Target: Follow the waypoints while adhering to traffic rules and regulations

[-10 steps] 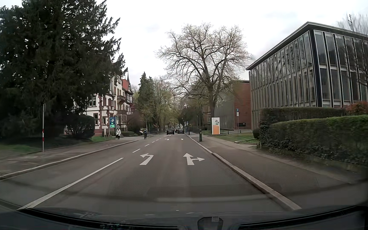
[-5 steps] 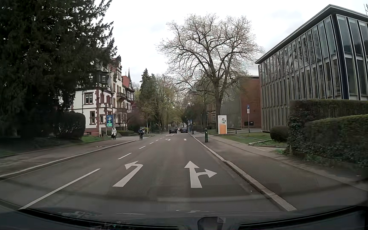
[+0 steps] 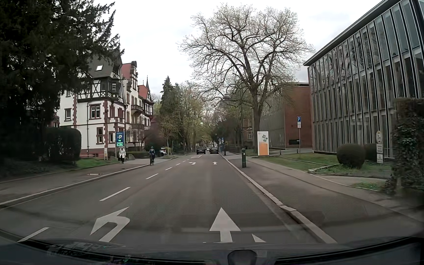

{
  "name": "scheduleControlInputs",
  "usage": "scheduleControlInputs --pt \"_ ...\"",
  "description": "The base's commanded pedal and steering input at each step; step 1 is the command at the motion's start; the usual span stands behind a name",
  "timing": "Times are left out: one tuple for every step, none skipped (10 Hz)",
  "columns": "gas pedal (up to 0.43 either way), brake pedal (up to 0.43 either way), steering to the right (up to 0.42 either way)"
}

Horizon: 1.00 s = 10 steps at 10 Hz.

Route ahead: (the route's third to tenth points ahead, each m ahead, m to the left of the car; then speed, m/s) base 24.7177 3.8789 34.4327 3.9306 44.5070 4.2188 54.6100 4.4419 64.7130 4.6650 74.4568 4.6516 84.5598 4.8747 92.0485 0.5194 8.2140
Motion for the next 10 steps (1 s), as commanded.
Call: scheduleControlInputs --pt "0.087 0.0 -0.013" --pt "0.087 0.0 -0.013" --pt "0.087 0.0 -0.013" --pt "0.059 0.0 -0.013" --pt "0.0 0.0 -0.014" --pt "0.0 0.0 -0.013" --pt "0.0 0.0 -0.014" --pt "0.0 0.0 -0.013" --pt "0.0 0.0 -0.014" --pt "0.0 0.0 -0.014"
